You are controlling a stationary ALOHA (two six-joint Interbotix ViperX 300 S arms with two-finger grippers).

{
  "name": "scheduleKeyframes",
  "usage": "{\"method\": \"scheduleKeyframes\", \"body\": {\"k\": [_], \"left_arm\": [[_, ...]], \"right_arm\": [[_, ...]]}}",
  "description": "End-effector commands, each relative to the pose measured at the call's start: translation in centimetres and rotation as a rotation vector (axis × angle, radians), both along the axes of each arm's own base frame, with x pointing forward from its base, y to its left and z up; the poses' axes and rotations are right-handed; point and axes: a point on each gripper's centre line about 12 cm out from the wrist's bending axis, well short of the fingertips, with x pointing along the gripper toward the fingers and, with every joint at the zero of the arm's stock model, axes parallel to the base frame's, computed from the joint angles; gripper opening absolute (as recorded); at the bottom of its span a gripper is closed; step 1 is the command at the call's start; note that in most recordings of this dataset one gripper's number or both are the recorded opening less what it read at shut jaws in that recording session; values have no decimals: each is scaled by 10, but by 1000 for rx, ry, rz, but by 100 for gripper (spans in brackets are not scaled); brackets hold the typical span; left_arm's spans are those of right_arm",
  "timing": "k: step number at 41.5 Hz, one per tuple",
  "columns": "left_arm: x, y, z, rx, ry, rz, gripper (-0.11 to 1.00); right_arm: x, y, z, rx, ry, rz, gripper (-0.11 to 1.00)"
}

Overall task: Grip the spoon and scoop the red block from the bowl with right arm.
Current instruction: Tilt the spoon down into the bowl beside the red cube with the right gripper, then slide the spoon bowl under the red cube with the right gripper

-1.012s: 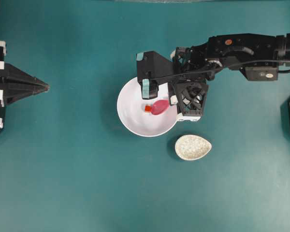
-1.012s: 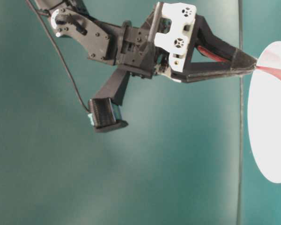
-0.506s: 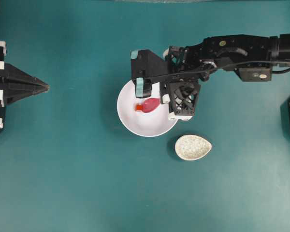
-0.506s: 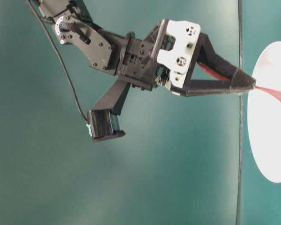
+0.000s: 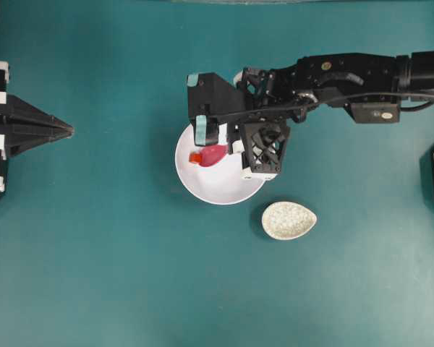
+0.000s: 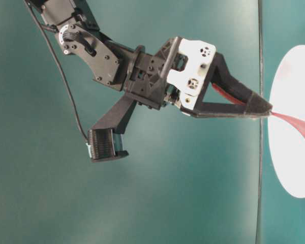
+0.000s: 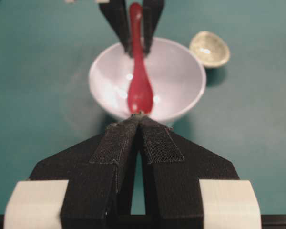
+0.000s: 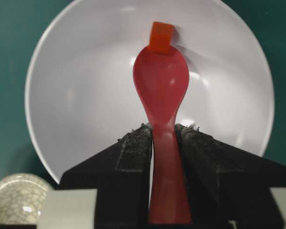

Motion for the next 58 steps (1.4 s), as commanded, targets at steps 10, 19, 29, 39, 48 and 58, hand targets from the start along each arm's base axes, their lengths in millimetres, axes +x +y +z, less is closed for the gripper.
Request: {"method": "scheduleKeyframes", "body": {"k": [10, 19, 29, 39, 48, 58], "left_arm": [[3, 1, 12, 6, -29, 2, 0], [3, 1, 12, 5, -30, 3, 0], [3, 1, 12, 5, -30, 3, 0], [3, 1, 12, 5, -30, 3, 0], [3, 1, 12, 3, -31, 3, 0], [3, 1, 12, 0, -29, 4, 0]], "right_arm": [[13, 0, 21, -13, -108, -15, 25], [16, 0, 28, -17, -140, -21, 25], [13, 0, 41, -21, -168, -21, 25], [11, 0, 50, -26, -191, -20, 25], [11, 0, 51, -27, -196, -21, 25], [10, 0, 49, -27, -194, -22, 25]]}}
